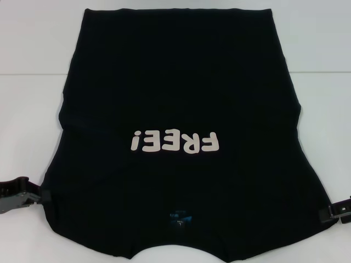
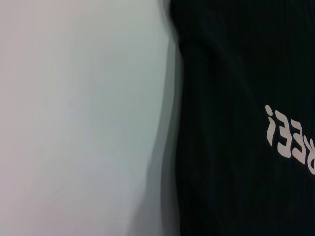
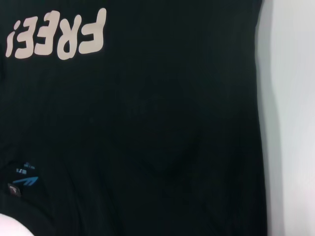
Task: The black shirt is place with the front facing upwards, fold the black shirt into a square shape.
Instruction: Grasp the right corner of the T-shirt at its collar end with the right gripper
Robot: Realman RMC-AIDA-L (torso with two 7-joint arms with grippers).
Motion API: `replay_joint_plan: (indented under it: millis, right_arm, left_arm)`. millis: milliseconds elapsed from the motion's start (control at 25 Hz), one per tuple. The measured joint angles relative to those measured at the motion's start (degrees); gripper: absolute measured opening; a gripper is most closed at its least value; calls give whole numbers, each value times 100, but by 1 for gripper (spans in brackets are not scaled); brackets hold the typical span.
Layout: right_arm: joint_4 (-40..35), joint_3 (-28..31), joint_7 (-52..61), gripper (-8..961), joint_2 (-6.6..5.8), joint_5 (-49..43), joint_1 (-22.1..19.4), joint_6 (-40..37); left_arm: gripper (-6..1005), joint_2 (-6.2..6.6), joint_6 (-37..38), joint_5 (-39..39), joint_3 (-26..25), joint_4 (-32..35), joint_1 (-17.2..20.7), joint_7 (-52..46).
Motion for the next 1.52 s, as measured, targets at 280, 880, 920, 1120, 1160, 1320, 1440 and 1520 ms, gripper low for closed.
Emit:
replay_joint_plan:
  millis: [280,880,920,1120,1160,1320,1440,1520]
  right_arm:
    - [22,-41,34,774,4,0,34,76]
    - [230,-82,32,775,38,-168,185,187]
    - [237,-82,32,775,43,-185,198,192]
    - [247,-86,28,774,60,-206,239,194]
    - [249,-87,28,774,64,-206,249,194]
    - [250,-88,28,761,80,-206,280,195]
    - [250,-87,19,742,117,-206,305,194]
    - [259,-86,13,729,145,-206,337,190]
  left_arm:
    - [22,0,-1,-3,0,1,1,0]
    - [23,0,15,-18,-1,1,3,8]
    - [23,0,17,-22,0,1,7,10]
    - [23,0,18,-74,0,1,35,29]
    - [24,0,18,-76,-1,1,36,35]
    - [24,0,20,-78,-8,1,36,45]
    - [24,0,25,-83,-9,1,36,49]
    - [24,0,27,-88,-10,1,36,49]
